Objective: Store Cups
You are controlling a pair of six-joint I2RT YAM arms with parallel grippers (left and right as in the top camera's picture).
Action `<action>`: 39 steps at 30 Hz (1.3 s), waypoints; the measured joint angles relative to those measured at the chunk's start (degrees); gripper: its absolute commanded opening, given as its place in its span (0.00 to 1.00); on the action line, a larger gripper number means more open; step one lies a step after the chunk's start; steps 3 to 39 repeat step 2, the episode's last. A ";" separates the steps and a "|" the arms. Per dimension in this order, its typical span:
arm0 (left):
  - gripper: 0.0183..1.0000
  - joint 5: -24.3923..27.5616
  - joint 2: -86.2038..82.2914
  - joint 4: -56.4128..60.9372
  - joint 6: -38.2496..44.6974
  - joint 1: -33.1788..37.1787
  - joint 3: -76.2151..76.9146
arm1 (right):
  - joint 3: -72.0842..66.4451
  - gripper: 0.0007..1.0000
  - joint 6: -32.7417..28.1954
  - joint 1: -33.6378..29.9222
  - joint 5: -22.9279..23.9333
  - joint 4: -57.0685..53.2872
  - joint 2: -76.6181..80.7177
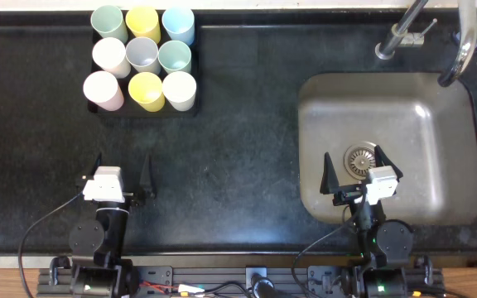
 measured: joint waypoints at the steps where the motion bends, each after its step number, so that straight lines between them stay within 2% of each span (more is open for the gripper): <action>1: 1.00 0.00 0.00 0.00 0.00 0.00 0.00 | 0.00 1.00 0.00 0.00 0.00 0.00 0.00; 39: 1.00 0.00 0.00 -0.02 0.00 0.00 0.00 | 0.00 1.00 0.00 0.00 0.00 -0.02 0.00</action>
